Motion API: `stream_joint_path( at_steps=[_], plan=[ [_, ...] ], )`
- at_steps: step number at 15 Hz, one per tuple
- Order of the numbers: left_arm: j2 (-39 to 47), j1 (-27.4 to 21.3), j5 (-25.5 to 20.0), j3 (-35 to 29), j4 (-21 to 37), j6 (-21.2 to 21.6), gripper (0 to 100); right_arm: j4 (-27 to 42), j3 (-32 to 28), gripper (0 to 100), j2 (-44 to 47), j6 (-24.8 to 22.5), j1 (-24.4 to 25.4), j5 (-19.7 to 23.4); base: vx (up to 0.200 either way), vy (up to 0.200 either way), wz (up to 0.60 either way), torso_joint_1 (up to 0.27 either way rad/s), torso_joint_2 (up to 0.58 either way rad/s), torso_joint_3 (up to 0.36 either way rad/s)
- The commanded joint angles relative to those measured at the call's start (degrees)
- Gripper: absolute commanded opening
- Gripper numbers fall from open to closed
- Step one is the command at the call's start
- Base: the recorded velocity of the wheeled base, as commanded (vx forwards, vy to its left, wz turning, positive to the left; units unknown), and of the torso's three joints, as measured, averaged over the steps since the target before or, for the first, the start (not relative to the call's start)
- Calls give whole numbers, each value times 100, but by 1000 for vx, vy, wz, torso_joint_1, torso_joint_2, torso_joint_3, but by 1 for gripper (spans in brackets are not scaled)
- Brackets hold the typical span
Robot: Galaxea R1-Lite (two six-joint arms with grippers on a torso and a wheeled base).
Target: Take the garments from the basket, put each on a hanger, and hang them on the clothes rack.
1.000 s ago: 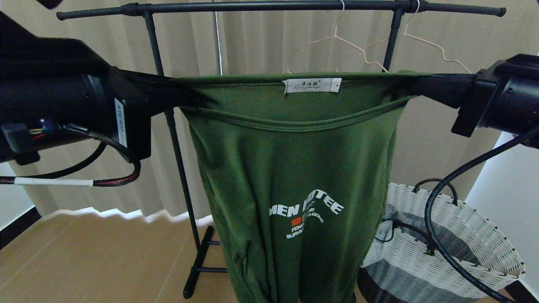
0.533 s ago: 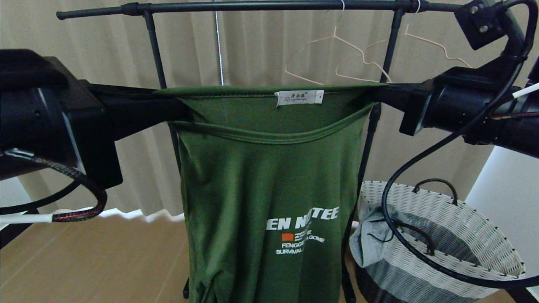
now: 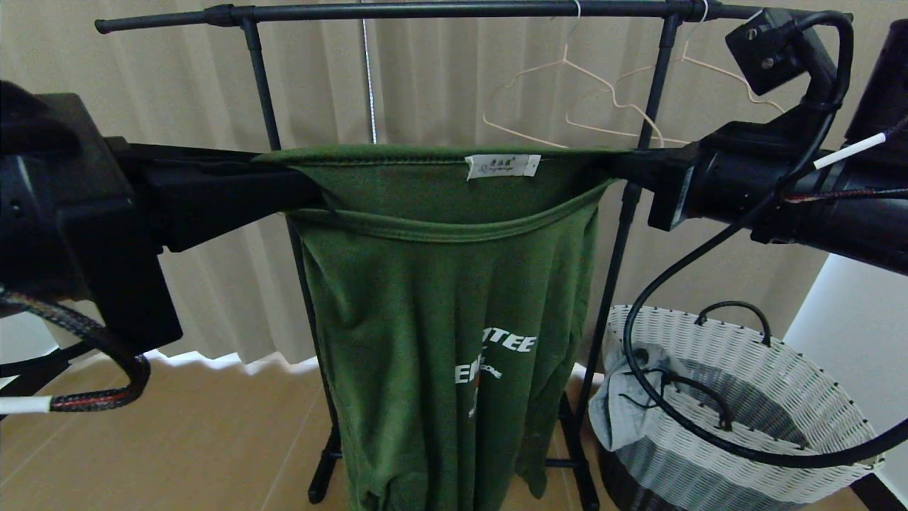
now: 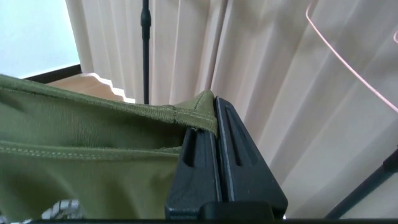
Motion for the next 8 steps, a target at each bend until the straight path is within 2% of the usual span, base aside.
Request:
stream_joint_path(
  at_steps=[1, 4, 8],
  plan=[
    [233, 215, 8, -69, -36, 19, 0, 47, 171, 0, -345, -4, 3, 2, 0, 0, 0, 0, 0, 0],
    [655, 531, -27, -307, -54, 28, 0, 91, 470, 0, -846, -4, 3, 2, 0, 0, 0, 0, 0, 0],
    [1798, 988, -53, -1221, -335, 2, 0, 284, 927, 0, -1804, -4, -58, 11, 0, 0, 0, 0, 0, 0]
  ],
)
